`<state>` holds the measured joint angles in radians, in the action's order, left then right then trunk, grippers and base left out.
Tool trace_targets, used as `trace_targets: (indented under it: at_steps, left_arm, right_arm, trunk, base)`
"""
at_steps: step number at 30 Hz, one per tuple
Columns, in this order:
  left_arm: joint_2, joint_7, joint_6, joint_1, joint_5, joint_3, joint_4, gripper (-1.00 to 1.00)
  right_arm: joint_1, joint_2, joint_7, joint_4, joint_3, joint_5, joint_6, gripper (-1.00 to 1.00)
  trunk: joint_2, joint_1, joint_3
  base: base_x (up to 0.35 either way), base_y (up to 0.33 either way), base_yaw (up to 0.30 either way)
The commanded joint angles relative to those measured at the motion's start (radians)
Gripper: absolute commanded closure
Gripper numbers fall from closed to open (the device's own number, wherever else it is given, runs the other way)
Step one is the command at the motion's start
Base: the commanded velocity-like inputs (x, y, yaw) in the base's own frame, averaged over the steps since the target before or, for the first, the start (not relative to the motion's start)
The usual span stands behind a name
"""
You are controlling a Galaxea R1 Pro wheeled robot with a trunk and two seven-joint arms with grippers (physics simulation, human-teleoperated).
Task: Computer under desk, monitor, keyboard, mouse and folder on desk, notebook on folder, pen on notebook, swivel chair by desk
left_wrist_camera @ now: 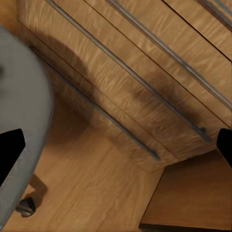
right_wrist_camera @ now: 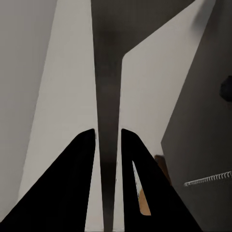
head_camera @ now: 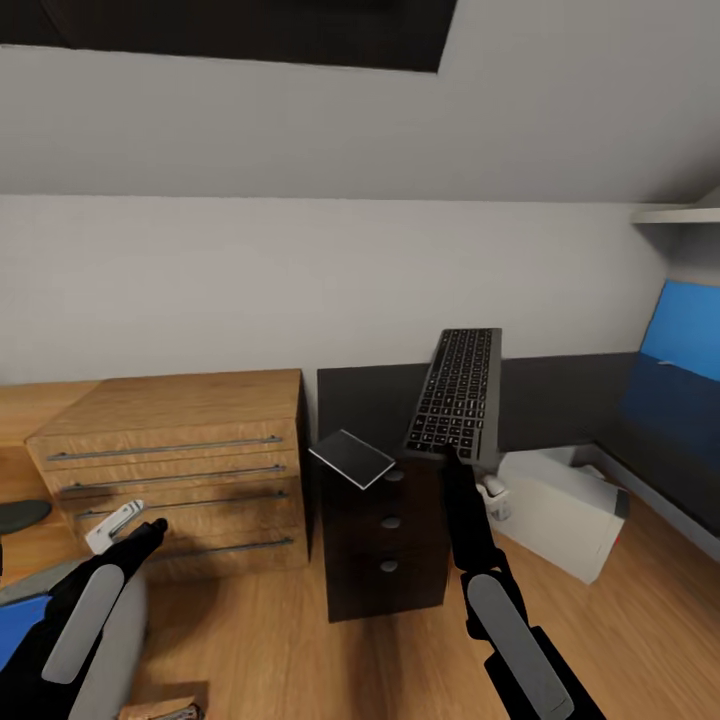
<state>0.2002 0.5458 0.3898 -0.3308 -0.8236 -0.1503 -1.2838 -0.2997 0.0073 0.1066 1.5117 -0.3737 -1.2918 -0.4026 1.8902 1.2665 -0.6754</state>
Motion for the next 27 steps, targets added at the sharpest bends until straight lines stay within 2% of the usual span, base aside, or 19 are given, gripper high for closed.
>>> trace_targets:
  at_steps: [1,4,11,18,19,20,23,27]
  left_arm:
    - [0.0,0.006,0.003,-0.001,-0.007,0.0,-0.002,-1.0]
    - [0.0,0.007,0.001,-0.001,-0.007,0.0,0.0,-1.0]
    - [0.001,0.008,0.0,-0.001,-0.004,0.0,-0.001,-1.0]
    - [0.001,0.008,0.001,-0.001,-0.003,0.0,-0.002,-1.0]
    - [0.0,0.007,0.001,-0.001,0.023,0.001,-0.002,-1.0]
    - [-0.002,0.006,0.001,-0.001,0.033,0.001,-0.002,-1.0]
    - [-0.005,0.005,0.001,-0.001,0.051,0.003,-0.002,-1.0]
    - [-0.006,0.005,0.001,-0.001,0.057,0.003,-0.002,-1.0]
  right_arm:
    - [-0.001,-0.001,0.002,0.002,-0.002,-0.001,-0.005,1.0]
    - [-0.001,-0.002,0.002,0.003,-0.001,-0.001,-0.004,1.0]
    - [-0.001,-0.005,0.002,0.004,0.002,-0.001,-0.004,1.0]
    - [-0.001,-0.007,0.0,0.004,0.005,0.0,-0.003,1.0]
    - [-0.001,-0.006,-0.001,0.004,0.014,0.001,-0.003,1.0]
    - [-0.001,-0.007,-0.001,0.004,0.015,0.001,-0.003,1.0]
    - [-0.001,-0.007,-0.001,0.004,0.016,0.002,-0.003,1.0]
    - [-0.001,-0.007,-0.001,0.004,0.017,0.002,-0.002,1.0]
  trunk:
    - [0.001,0.0,-0.001]
    - [0.001,0.0,-0.001]
    - [0.001,0.0,-0.003]
    - [0.001,0.0,-0.003]
    - [0.001,0.0,-0.003]
    - [0.001,0.0,-0.003]
    - [0.001,0.0,-0.003]
    - [0.001,0.0,-0.003]
  base:
    - [-0.027,-0.002,0.275]
    - [-0.011,-0.096,0.27]
    - [-0.001,-0.281,0.19]
    - [0.0,-0.308,0.042]
    - [0.0,-0.311,0.002]
    - [0.0,-0.311,0.001]
    - [0.0,-0.311,0.001]
    - [-0.005,-0.311,0.0]
